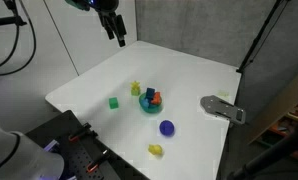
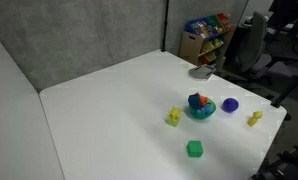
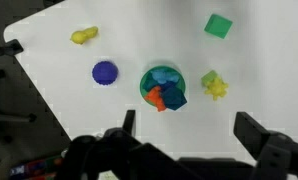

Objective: Pick up the light blue toy from the green bowl and put it on the table

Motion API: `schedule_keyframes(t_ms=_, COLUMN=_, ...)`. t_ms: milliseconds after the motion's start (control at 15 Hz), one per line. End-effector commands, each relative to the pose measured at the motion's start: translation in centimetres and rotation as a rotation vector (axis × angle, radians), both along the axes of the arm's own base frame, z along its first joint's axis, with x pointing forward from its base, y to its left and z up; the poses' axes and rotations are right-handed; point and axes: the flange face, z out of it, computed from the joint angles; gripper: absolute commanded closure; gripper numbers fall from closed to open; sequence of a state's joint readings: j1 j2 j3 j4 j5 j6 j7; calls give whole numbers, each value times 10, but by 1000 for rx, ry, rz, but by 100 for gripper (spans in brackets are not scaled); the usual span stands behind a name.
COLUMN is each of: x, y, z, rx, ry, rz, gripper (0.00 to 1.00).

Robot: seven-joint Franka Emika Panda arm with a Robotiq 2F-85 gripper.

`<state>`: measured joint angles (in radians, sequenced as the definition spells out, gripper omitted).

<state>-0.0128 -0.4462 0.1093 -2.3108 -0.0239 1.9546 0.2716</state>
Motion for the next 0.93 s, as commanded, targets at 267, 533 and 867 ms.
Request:
schedule_keyframes(t_ms=267, x=0, y=0, z=0, rx=0, ry=0, rz=0, gripper=0)
schedule_keyframes(t_ms=533, x=16, y=7, z=-8, rx=-6, ry=0, rz=-20, gripper=0)
schedule_keyframes(t_ms=867, x=49, y=8, z=-50, rx=-4, ry=54, rz=5, gripper=0)
